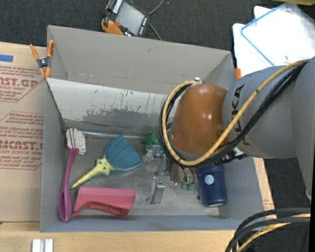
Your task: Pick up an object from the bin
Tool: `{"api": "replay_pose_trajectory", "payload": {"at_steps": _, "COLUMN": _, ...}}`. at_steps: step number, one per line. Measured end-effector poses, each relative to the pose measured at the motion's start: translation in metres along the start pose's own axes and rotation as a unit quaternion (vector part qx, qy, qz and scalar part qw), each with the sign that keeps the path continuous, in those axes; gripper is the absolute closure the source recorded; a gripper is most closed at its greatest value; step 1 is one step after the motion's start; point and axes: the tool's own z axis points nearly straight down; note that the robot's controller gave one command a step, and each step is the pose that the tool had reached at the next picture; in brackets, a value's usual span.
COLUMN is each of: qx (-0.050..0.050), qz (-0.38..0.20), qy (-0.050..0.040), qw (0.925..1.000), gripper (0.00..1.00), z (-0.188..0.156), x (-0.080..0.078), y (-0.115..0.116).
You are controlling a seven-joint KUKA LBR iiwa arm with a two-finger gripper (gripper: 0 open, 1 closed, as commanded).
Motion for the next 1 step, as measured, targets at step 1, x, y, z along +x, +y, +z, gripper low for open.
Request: {"api": "replay_pose_trajectory", "payload": {"at_steps": 1, "qx": 0.000, "qz": 0.000, "qy": -0.0001, "qw": 1.0000, "gripper": 0.00, "z": 0.0001, "x": 0.0000, "y": 0.0001}}
